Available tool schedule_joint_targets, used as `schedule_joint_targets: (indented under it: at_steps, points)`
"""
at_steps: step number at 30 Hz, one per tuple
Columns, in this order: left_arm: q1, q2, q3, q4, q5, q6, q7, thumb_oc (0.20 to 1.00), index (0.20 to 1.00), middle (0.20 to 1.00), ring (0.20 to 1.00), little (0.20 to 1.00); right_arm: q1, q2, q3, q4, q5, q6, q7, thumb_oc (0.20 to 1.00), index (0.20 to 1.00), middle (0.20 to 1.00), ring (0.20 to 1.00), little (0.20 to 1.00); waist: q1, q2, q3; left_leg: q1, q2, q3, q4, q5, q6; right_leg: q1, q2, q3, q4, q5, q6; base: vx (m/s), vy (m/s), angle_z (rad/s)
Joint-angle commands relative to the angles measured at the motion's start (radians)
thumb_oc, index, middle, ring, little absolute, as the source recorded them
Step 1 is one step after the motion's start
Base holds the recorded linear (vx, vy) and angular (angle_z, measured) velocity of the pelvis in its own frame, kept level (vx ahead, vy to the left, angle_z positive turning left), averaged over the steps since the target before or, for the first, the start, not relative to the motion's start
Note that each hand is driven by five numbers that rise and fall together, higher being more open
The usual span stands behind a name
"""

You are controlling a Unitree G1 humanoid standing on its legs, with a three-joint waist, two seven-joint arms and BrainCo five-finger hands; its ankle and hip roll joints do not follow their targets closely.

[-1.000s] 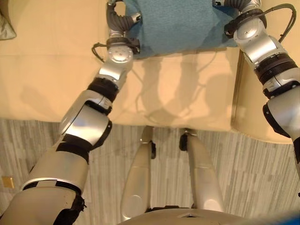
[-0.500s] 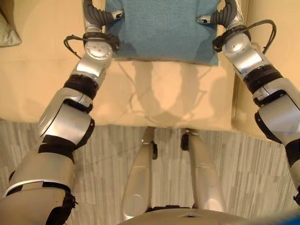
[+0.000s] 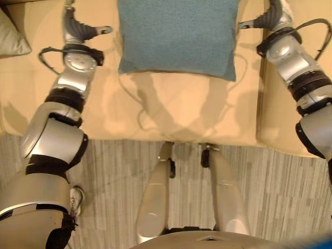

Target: Pick up all the scattered cushions and arrange them neatly on the sofa.

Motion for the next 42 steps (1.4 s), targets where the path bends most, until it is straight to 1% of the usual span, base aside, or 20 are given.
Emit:
schedule_joint_targets:
  at_steps: [1, 2, 3, 4, 5, 7, 9, 10, 11, 14, 16, 20, 21, 22, 24, 25, 29, 36, 39, 42]
  points:
    - [0.066, 0.034, 0.105, -0.045, 0.011, -0.036, 0.006, 1.000, 1.000, 1.000, 1.000, 1.000, -0.023, -0.070, -0.019, -0.059, 0.020, -0.036, -0.011, 1.000, 1.000, 1.000, 1.000, 1.000, 0.006, -0.010, 0.021, 0.107, 0.009, -0.041, -0.017, -0.041, -0.057, 0.203, -0.023, -0.030, -0.237, 0.057, 0.152, 0.00, 0.000, 0.00]
    - [0.070, 0.034, 0.108, -0.048, 0.013, -0.035, 0.007, 1.000, 1.000, 1.000, 1.000, 1.000, -0.021, -0.069, -0.018, -0.061, 0.019, -0.035, -0.012, 1.000, 1.000, 1.000, 1.000, 1.000, 0.005, -0.009, 0.020, 0.107, 0.009, -0.042, -0.017, -0.041, -0.057, 0.203, -0.023, -0.030, -0.237, 0.057, 0.152, 0.00, 0.000, 0.00]
    - [0.171, 0.033, 0.165, -0.115, 0.006, -0.047, 0.005, 1.000, 1.000, 1.000, 1.000, 1.000, 0.042, -0.100, -0.057, -0.118, 0.016, -0.040, -0.009, 1.000, 1.000, 1.000, 1.000, 1.000, 0.005, -0.009, 0.016, 0.128, 0.010, -0.040, -0.018, -0.043, -0.058, 0.223, -0.023, -0.030, -0.235, 0.051, 0.150, 0.04, 0.011, 0.03]
    - [0.291, 0.003, 0.236, -0.176, -0.007, -0.058, 0.001, 1.000, 1.000, 1.000, 1.000, 1.000, 0.127, -0.119, -0.104, -0.196, 0.007, -0.046, -0.005, 1.000, 1.000, 1.000, 1.000, 1.000, 0.005, -0.009, 0.008, 0.155, 0.009, -0.036, -0.019, -0.050, -0.058, 0.248, -0.022, -0.032, -0.234, 0.043, 0.146, 0.04, 0.011, 0.03]
    - [0.295, 0.002, 0.237, -0.179, -0.006, -0.057, 0.001, 1.000, 1.000, 1.000, 1.000, 1.000, 0.130, -0.119, -0.105, -0.199, 0.006, -0.044, -0.006, 1.000, 1.000, 1.000, 1.000, 1.000, 0.004, -0.009, 0.007, 0.157, 0.009, -0.036, -0.020, -0.050, -0.058, 0.249, -0.022, -0.032, -0.235, 0.043, 0.146, 0.05, 0.012, 0.01]
    - [0.450, -0.029, 0.296, -0.290, 0.013, -0.066, -0.003, 1.000, 1.000, 1.000, 1.000, 1.000, 0.249, -0.141, -0.161, -0.298, -0.017, -0.048, 0.006, 1.000, 1.000, 1.000, 1.000, 1.000, 0.002, -0.012, -0.009, 0.193, 0.007, -0.030, -0.025, -0.060, -0.057, 0.288, -0.019, -0.030, -0.242, 0.038, 0.145, 0.05, 0.011, 0.02]
    - [0.586, -0.067, 0.342, -0.328, 0.024, -0.066, -0.028, 1.000, 1.000, 1.000, 1.000, 1.000, 0.363, -0.155, -0.206, -0.386, -0.045, -0.055, 0.031, 1.000, 1.000, 1.000, 1.000, 1.000, -0.003, -0.014, -0.026, 0.227, 0.007, -0.023, -0.027, -0.072, -0.055, 0.319, -0.019, -0.030, -0.245, 0.033, 0.144, 0.09, 0.037, 0.01]
    - [0.750, -0.129, 0.382, -0.402, 0.036, -0.063, -0.059, 1.000, 1.000, 1.000, 1.000, 1.000, 0.527, -0.163, -0.266, -0.479, -0.082, -0.064, 0.061, 1.000, 1.000, 1.000, 1.000, 1.000, -0.007, -0.013, -0.044, 0.270, 0.005, -0.017, -0.029, -0.086, -0.052, 0.365, -0.019, -0.031, -0.247, 0.025, 0.142, 0.10, 0.037, -0.03]
    - [0.752, -0.129, 0.382, -0.403, 0.036, -0.063, -0.059, 1.000, 1.000, 1.000, 1.000, 1.000, 0.529, -0.163, -0.268, -0.481, -0.083, -0.063, 0.061, 1.000, 1.000, 1.000, 1.000, 1.000, -0.007, -0.013, -0.044, 0.271, 0.005, -0.017, -0.030, -0.086, -0.052, 0.366, -0.019, -0.031, -0.247, 0.025, 0.142, 0.09, 0.035, -0.03]
    - [0.940, -0.224, 0.387, -0.430, 0.078, -0.039, -0.131, 1.000, 1.000, 1.000, 1.000, 1.000, 0.768, -0.141, -0.357, -0.553, -0.114, -0.071, 0.119, 1.000, 1.000, 1.000, 1.000, 1.000, -0.021, -0.011, -0.070, 0.331, 0.001, -0.005, -0.029, -0.104, -0.049, 0.439, -0.023, -0.033, -0.259, 0.019, 0.143, 0.07, 0.029, -0.03]
    - [1.013, -0.253, 0.390, -0.419, 0.109, -0.027, -0.163, 1.000, 1.000, 1.000, 1.000, 1.000, 0.875, -0.114, -0.404, -0.550, -0.111, -0.072, 0.152, 1.000, 1.000, 1.000, 1.000, 1.000, -0.028, -0.007, -0.089, 0.364, -0.002, 0.002, -0.030, -0.114, -0.048, 0.476, -0.025, -0.040, -0.270, 0.012, 0.146, 0.08, 0.025, -0.03]
    - [1.139, -0.363, 0.423, -0.286, 0.114, 0.011, -0.221, 1.000, 1.000, 1.000, 1.000, 1.000, 1.063, -0.016, -0.465, -0.525, -0.115, -0.066, 0.204, 1.000, 1.000, 1.000, 1.000, 1.000, -0.048, 0.002, -0.128, 0.440, -0.001, 0.015, -0.034, -0.133, -0.043, 0.553, -0.024, -0.038, -0.279, -0.007, 0.150, 0.08, 0.037, -0.01]
    - [1.139, -0.363, 0.423, -0.286, 0.114, 0.011, -0.221, 1.000, 1.000, 1.000, 1.000, 1.000, 1.064, -0.016, -0.465, -0.525, -0.115, -0.066, 0.204, 1.000, 1.000, 1.000, 1.000, 1.000, -0.048, 0.002, -0.127, 0.442, -0.001, 0.015, -0.035, -0.133, -0.043, 0.554, -0.024, -0.038, -0.280, -0.007, 0.150, 0.07, 0.038, -0.16]
    - [1.160, -0.403, 0.419, -0.203, 0.139, 0.024, -0.233, 1.000, 1.000, 1.000, 1.000, 1.000, 1.109, 0.018, -0.472, -0.482, -0.119, -0.055, 0.225, 1.000, 1.000, 1.000, 1.000, 1.000, -0.055, 0.003, -0.142, 0.474, 0.000, 0.022, -0.040, -0.137, -0.044, 0.593, -0.023, -0.035, -0.296, -0.008, 0.150, 0.05, 0.028, -0.17]
    - [1.176, -0.435, 0.428, -0.120, 0.159, 0.045, -0.249, 1.000, 1.000, 1.000, 1.000, 1.000, 1.143, 0.037, -0.467, -0.441, -0.149, -0.046, 0.239, 1.000, 1.000, 1.000, 1.000, 1.000, -0.061, 0.001, -0.164, 0.494, 0.000, 0.027, -0.041, -0.140, -0.046, 0.621, -0.021, -0.038, -0.322, -0.004, 0.152, 0.03, 0.011, -0.06]
    - [1.176, -0.435, 0.428, -0.119, 0.159, 0.045, -0.249, 1.000, 1.000, 1.000, 1.000, 1.000, 1.143, 0.038, -0.467, -0.441, -0.149, -0.046, 0.239, 1.000, 1.000, 1.000, 1.000, 1.000, -0.061, 0.001, -0.164, 0.496, 0.000, 0.027, -0.042, -0.140, -0.046, 0.623, -0.021, -0.038, -0.323, -0.003, 0.152, 0.05, 0.002, -0.01]
    - [1.210, -0.483, 0.437, 0.037, 0.252, 0.081, -0.274, 1.000, 1.000, 1.000, 1.000, 1.000, 1.214, 0.124, -0.481, -0.296, -0.188, -0.024, 0.241, 1.000, 1.000, 1.000, 1.000, 1.000, -0.070, -0.006, -0.234, 0.556, 0.003, 0.044, -0.049, -0.157, -0.039, 0.696, -0.015, -0.038, -0.373, 0.006, 0.159, 0.08, 0.010, -0.05]
    - [1.247, -0.492, 0.453, 0.101, 0.316, 0.111, -0.278, 1.000, 1.000, 1.000, 1.000, 1.000, 1.291, 0.191, -0.486, -0.155, -0.240, 0.005, 0.257, 1.000, 1.000, 1.000, 1.000, 1.000, -0.070, -0.022, -0.283, 0.632, 0.008, 0.038, -0.043, -0.178, -0.037, 0.787, -0.006, -0.039, -0.377, -0.020, 0.151, 0.07, -0.019, -0.03]
    - [1.254, -0.494, 0.453, 0.115, 0.327, 0.117, -0.280, 1.000, 1.000, 1.000, 1.000, 1.000, 1.317, 0.244, -0.509, -0.048, -0.199, 0.020, 0.256, 1.000, 1.000, 1.000, 1.000, 1.000, -0.069, -0.036, -0.311, 0.646, 0.010, 0.043, -0.056, -0.171, -0.038, 0.817, 0.002, -0.036, -0.436, 0.001, 0.154, 0.00, -0.053, 0.03]
    - [1.249, -0.492, 0.447, 0.118, 0.330, 0.119, -0.283, 1.000, 1.000, 1.000, 1.000, 1.000, 1.325, 0.261, -0.518, -0.012, -0.182, 0.020, 0.254, 1.000, 1.000, 1.000, 1.000, 1.000, -0.070, -0.042, -0.312, 0.635, 0.008, 0.044, -0.047, -0.169, -0.038, 0.814, 0.001, -0.037, -0.445, 0.008, 0.154, -0.05, -0.034, 0.03]
